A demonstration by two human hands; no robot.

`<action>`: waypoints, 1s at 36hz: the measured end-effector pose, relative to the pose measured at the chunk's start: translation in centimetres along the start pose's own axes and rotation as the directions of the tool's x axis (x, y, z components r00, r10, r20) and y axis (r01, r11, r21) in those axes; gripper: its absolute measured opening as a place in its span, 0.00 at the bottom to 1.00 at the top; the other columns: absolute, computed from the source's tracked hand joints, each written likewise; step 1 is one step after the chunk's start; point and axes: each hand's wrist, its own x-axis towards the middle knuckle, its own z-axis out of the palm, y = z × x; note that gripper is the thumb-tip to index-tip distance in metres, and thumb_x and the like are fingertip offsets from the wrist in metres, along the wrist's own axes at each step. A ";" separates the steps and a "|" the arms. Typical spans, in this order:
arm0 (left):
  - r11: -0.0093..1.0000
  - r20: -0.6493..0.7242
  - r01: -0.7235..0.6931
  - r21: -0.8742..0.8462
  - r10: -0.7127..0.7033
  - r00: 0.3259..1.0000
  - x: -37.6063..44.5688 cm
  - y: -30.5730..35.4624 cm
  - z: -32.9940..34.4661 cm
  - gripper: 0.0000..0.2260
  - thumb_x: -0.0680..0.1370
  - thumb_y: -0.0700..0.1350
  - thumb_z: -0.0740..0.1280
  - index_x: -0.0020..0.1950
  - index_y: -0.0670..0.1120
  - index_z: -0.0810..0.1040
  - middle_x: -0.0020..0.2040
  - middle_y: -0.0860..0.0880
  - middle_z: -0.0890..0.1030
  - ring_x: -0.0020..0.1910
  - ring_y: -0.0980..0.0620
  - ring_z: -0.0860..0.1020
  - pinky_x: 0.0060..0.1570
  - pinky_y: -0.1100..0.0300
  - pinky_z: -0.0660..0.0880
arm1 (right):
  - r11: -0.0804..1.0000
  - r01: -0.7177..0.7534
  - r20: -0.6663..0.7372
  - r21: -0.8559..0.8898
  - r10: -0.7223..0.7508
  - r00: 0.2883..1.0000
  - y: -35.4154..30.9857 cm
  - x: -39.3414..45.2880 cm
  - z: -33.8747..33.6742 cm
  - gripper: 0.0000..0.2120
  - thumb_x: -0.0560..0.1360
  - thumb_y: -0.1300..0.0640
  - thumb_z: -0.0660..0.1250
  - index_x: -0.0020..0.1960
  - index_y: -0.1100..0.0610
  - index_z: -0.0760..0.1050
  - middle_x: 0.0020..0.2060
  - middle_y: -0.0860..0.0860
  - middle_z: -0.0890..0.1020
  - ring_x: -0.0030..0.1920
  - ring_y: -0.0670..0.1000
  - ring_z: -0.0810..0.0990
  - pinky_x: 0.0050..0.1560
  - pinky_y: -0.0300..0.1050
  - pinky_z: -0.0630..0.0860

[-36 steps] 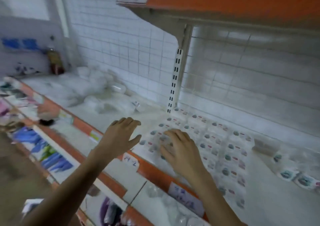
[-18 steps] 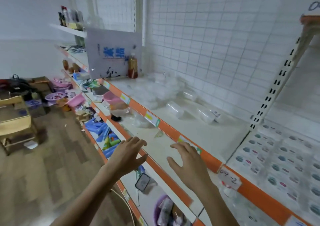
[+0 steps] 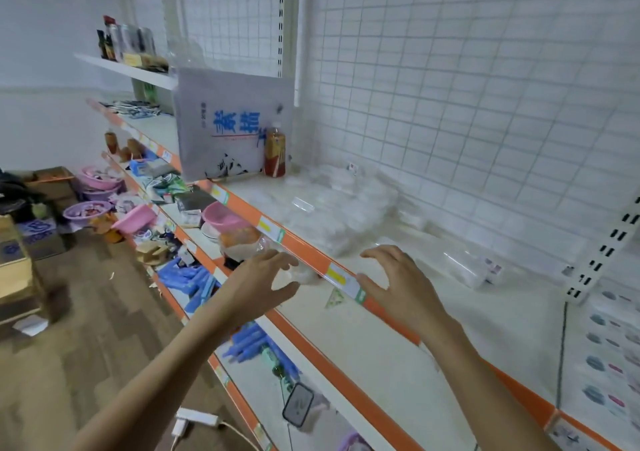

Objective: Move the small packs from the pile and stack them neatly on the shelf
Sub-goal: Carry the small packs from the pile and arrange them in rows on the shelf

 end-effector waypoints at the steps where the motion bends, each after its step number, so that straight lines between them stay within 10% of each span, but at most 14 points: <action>1: 1.000 -0.016 -0.019 -0.013 0.018 1.000 1.2 -0.6 -0.2 0.16 0.76 0.51 0.65 0.63 0.49 0.73 0.57 0.52 0.75 0.54 0.55 0.73 0.51 0.60 0.72 | 1.000 -0.003 -0.004 -0.008 0.003 1.000 0.2 1.4 0.2 0.17 0.76 0.48 0.64 0.63 0.50 0.71 0.61 0.46 0.71 0.63 0.47 0.69 0.57 0.39 0.65; 30: 0.964 0.428 -0.204 -0.172 0.260 0.865 34.9 -14.3 8.9 0.28 0.73 0.50 0.70 0.70 0.53 0.63 0.68 0.48 0.62 0.62 0.50 0.67 0.64 0.57 0.66 | 0.894 -0.404 0.191 0.195 0.369 0.910 11.0 23.3 8.1 0.30 0.69 0.50 0.72 0.68 0.43 0.63 0.65 0.48 0.67 0.67 0.47 0.66 0.62 0.42 0.67; 36: 0.922 0.450 -0.218 -0.321 0.351 0.821 36.4 -15.9 11.2 0.27 0.72 0.50 0.71 0.68 0.54 0.64 0.67 0.47 0.62 0.65 0.49 0.65 0.65 0.55 0.65 | 0.853 -0.461 0.151 0.244 0.436 0.887 10.4 23.7 8.5 0.29 0.68 0.56 0.73 0.66 0.44 0.66 0.62 0.47 0.68 0.63 0.41 0.66 0.49 0.23 0.66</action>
